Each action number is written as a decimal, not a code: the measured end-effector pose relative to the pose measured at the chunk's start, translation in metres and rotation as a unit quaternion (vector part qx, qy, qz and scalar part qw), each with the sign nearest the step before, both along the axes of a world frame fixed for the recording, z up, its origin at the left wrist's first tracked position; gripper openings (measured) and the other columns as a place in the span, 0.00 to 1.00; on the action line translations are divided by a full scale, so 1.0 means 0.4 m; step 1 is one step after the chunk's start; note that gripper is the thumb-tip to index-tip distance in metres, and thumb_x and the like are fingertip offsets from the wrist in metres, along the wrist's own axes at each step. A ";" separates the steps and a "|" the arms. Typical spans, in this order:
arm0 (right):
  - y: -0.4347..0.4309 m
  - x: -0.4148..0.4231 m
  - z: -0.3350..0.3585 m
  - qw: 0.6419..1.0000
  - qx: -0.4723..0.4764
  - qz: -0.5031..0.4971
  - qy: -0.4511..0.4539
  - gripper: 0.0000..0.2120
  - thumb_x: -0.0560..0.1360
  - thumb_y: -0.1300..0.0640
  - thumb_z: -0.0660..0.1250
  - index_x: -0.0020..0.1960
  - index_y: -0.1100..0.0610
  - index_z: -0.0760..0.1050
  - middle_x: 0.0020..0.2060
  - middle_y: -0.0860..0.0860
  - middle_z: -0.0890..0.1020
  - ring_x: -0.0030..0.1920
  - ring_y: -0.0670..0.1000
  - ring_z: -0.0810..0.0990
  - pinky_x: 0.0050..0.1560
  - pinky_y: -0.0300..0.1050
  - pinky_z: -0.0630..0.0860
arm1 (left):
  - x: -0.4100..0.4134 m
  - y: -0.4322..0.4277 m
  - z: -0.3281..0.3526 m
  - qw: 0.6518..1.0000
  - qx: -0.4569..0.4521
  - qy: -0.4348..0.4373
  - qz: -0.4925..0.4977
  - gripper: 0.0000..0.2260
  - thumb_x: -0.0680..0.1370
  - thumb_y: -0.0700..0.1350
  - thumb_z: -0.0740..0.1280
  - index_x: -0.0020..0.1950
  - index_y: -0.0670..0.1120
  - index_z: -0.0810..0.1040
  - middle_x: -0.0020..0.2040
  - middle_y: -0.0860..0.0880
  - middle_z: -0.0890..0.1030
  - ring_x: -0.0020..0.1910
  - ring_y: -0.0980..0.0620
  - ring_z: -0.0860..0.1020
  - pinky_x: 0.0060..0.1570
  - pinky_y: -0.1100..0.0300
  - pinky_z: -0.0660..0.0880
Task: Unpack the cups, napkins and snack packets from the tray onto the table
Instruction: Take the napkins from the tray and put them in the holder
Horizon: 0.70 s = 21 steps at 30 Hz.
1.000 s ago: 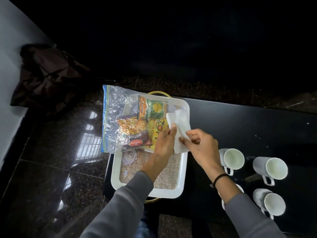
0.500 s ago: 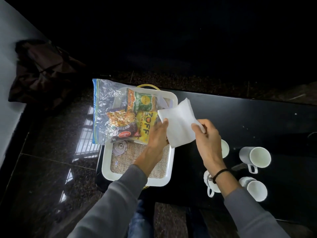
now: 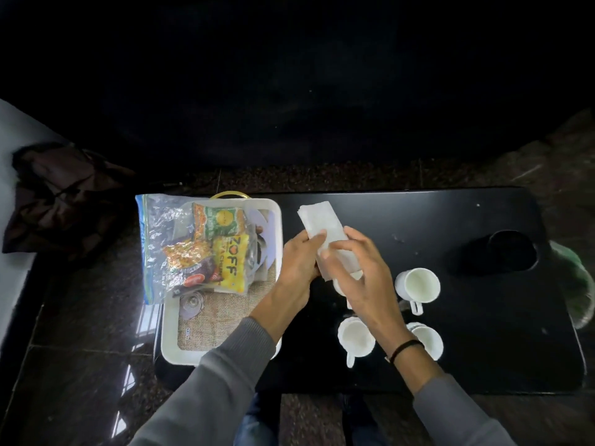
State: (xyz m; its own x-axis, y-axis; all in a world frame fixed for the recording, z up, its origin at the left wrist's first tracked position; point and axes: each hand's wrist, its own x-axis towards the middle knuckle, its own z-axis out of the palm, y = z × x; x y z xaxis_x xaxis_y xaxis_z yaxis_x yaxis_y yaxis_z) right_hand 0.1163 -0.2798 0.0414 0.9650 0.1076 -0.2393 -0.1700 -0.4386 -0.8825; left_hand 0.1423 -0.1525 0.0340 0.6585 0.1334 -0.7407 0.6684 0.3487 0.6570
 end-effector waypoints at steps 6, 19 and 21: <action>-0.146 0.025 0.021 0.964 0.151 -0.192 0.109 0.19 0.73 0.45 0.75 0.61 0.45 0.75 0.51 0.40 0.85 0.50 0.36 0.83 0.43 0.31 0.79 | 0.017 -0.147 0.028 0.997 -0.010 -0.031 -0.070 0.11 0.84 0.47 0.64 0.61 0.46 0.83 0.51 0.46 0.88 0.45 0.53 0.86 0.38 0.61 0.81; -0.492 0.032 -0.034 0.891 0.252 -0.352 0.136 0.05 0.73 0.59 0.77 0.48 0.54 0.85 0.44 0.52 0.89 0.45 0.51 0.88 0.43 0.45 0.84 | 0.090 -0.438 -0.027 0.996 0.037 -0.024 -0.074 0.12 0.76 0.45 0.76 0.54 0.38 0.83 0.46 0.44 0.85 0.43 0.49 0.84 0.47 0.54 0.85; -0.538 0.029 -0.046 0.882 0.252 -0.376 0.130 0.05 0.73 0.61 0.76 0.47 0.53 0.85 0.43 0.52 0.88 0.46 0.51 0.88 0.41 0.42 0.83 | 0.102 -0.479 -0.045 0.991 0.064 -0.021 -0.117 0.09 0.78 0.46 0.75 0.51 0.42 0.84 0.43 0.47 0.84 0.38 0.52 0.82 0.38 0.61 0.82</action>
